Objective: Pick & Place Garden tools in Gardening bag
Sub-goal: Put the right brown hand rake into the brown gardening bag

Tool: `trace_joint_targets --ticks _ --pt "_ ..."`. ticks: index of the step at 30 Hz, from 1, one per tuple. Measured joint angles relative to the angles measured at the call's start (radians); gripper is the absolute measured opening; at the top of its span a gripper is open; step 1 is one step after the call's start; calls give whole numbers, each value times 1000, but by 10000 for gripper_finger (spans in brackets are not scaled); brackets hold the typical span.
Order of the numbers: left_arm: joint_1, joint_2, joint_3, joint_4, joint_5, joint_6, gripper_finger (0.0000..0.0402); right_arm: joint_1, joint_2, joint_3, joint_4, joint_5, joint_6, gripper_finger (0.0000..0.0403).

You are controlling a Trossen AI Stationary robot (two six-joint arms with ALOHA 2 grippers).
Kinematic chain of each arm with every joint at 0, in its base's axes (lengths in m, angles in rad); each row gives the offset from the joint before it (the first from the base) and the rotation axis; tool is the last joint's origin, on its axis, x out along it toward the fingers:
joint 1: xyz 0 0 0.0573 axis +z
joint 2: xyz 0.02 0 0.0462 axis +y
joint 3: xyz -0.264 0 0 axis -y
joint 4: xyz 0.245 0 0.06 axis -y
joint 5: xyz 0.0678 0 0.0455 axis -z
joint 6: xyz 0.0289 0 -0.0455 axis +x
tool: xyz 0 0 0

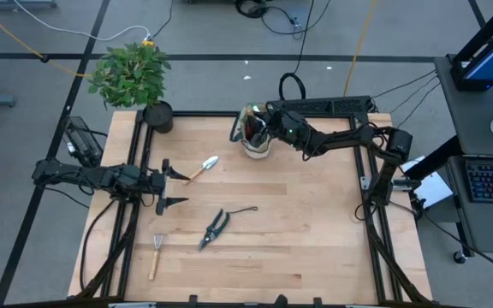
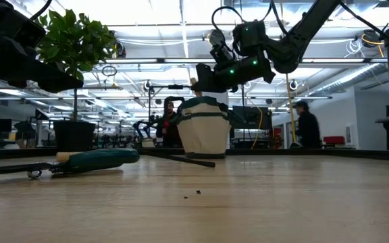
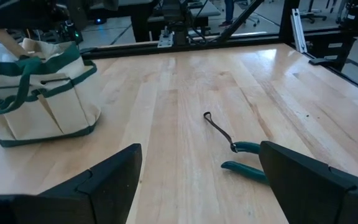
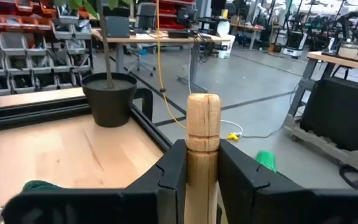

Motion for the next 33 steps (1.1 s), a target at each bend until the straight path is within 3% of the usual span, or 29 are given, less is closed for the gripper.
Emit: trace_joint_targets --ticks 7,16,24,33 --pt "0 0 0 3 0 -1 333 -18 2 -2 -17 39 3 58" --pt "0 0 0 4 0 -4 333 -18 3 -4 119 42 -7 58" --pt "0 0 0 5 -1 -5 333 -17 -7 -3 79 65 -92 58" --pt "0 0 0 8 -50 -4 333 -18 -7 -3 -32 54 -6 58"
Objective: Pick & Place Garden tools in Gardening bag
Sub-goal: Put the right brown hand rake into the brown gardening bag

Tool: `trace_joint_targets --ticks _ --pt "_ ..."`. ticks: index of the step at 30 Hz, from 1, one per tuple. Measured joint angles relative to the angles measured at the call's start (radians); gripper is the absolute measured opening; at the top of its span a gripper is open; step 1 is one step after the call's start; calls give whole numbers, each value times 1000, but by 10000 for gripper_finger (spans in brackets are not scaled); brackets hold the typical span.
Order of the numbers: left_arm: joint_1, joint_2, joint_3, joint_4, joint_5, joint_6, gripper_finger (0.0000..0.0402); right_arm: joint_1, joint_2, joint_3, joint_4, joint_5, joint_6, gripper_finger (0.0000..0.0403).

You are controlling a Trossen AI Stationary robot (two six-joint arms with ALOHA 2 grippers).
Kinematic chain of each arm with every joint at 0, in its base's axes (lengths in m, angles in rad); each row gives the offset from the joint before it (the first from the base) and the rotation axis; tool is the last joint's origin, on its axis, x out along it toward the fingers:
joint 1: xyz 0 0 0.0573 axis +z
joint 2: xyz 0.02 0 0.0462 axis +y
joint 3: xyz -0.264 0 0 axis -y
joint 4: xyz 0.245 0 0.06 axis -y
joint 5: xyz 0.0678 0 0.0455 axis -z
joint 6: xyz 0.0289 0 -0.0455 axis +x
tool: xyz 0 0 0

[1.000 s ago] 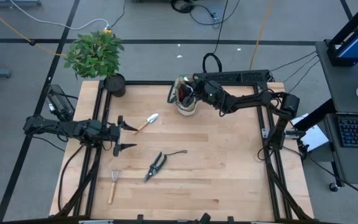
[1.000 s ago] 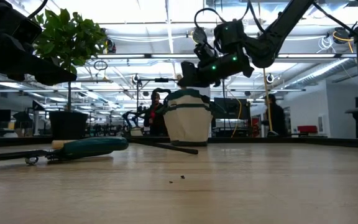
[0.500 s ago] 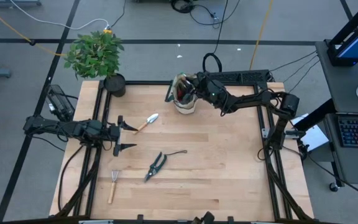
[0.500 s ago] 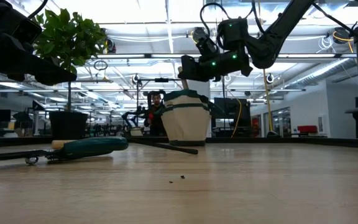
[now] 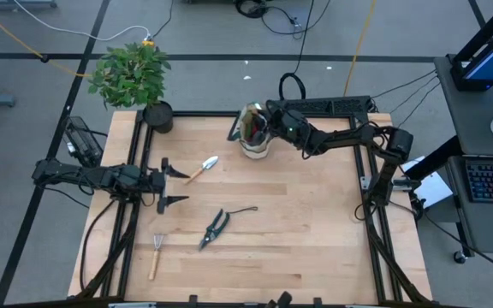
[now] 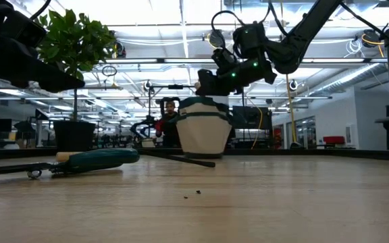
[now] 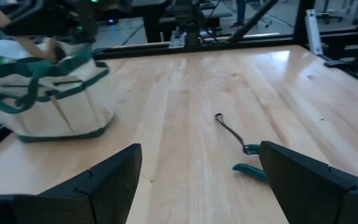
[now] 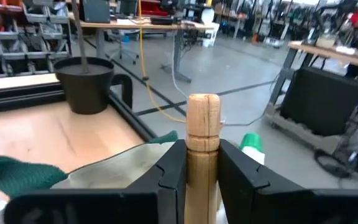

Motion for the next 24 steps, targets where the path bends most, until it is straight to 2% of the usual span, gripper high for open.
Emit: trace_joint_targets --ticks 4,14,19,24 --pt "0 0 0 1 -30 8 333 -3 8 1 -1 -18 35 58" --pt "0 0 0 1 -30 7 333 -38 29 -10 31 -20 152 63" --pt "0 0 0 4 -30 10 333 -39 29 -36 82 -21 140 62" --pt "0 0 0 4 -30 11 333 -39 28 -46 60 -21 138 83"
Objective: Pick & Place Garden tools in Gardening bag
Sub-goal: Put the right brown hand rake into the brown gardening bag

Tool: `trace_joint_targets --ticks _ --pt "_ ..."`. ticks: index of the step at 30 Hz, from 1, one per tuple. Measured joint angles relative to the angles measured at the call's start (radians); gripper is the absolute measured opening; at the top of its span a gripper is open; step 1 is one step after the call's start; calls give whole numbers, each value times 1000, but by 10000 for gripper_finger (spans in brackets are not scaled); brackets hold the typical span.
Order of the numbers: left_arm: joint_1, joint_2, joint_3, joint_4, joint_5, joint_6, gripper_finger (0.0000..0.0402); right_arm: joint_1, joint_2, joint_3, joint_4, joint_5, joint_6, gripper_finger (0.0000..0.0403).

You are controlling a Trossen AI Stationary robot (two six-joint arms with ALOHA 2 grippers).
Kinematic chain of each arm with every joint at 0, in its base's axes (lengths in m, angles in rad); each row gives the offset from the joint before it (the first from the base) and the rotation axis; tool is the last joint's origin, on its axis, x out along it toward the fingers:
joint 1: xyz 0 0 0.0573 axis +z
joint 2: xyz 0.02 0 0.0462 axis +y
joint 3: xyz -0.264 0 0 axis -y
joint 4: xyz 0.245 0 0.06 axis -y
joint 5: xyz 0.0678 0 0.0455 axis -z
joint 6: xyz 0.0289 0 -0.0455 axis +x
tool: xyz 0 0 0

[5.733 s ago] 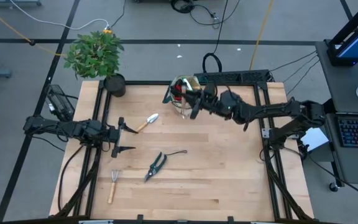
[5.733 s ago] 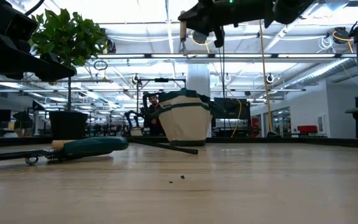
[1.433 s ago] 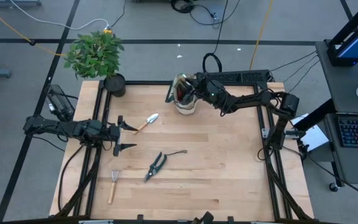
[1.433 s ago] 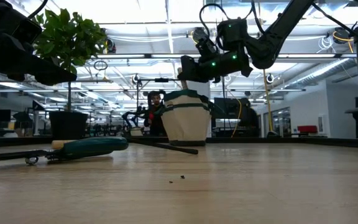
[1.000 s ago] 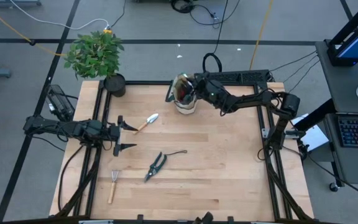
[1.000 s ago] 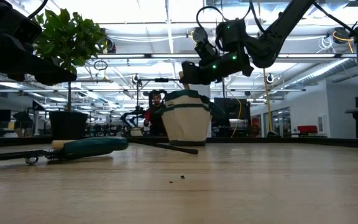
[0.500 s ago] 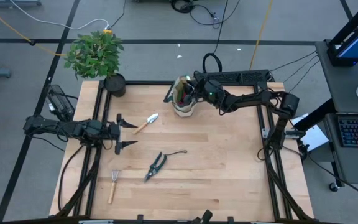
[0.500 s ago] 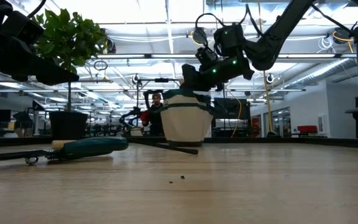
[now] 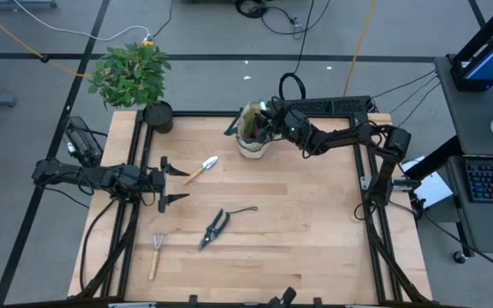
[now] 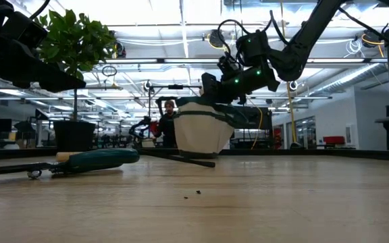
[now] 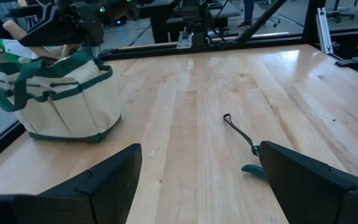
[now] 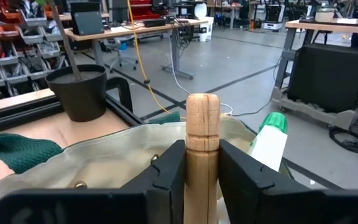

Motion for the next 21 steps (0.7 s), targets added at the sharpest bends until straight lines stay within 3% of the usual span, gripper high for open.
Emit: trace_joint_targets --ticks 21 --pt "0 0 0 2 2 0 333 21 -33 -2 13 -1 -16 99"
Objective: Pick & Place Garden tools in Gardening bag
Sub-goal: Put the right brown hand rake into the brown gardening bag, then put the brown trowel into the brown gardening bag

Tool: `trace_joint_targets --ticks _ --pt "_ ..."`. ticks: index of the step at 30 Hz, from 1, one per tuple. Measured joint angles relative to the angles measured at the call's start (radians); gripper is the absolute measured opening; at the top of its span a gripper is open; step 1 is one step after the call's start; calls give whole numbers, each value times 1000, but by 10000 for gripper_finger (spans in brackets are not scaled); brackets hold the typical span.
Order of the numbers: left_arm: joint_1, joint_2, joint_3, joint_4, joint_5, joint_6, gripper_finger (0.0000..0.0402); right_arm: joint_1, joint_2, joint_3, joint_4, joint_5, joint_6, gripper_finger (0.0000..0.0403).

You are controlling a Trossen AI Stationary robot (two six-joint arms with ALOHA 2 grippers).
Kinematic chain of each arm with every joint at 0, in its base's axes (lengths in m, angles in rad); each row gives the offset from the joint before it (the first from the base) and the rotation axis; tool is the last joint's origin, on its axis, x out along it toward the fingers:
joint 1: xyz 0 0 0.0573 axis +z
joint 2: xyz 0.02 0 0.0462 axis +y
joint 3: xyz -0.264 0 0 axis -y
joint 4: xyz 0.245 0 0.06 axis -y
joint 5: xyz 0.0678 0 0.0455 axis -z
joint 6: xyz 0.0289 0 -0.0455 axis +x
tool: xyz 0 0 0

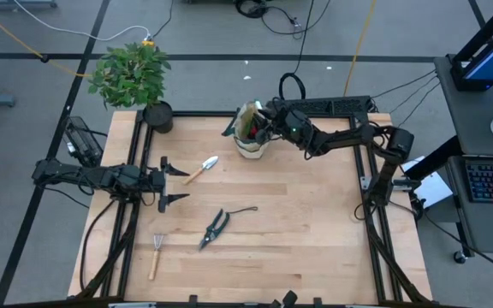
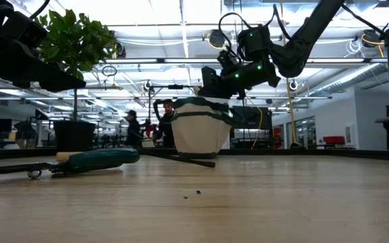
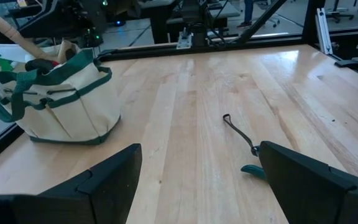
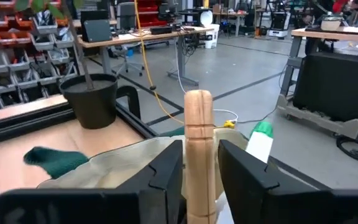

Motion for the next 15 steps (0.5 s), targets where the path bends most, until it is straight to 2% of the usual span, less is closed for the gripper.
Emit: trace_joint_targets --ticks 9,12,15 --pt "0 0 0 0 0 3 333 7 -15 0 34 -1 22 150" --pt "0 0 0 0 0 3 333 8 -17 2 74 0 24 142" --pt "0 0 -1 16 0 3 333 8 -16 2 96 -12 24 114"
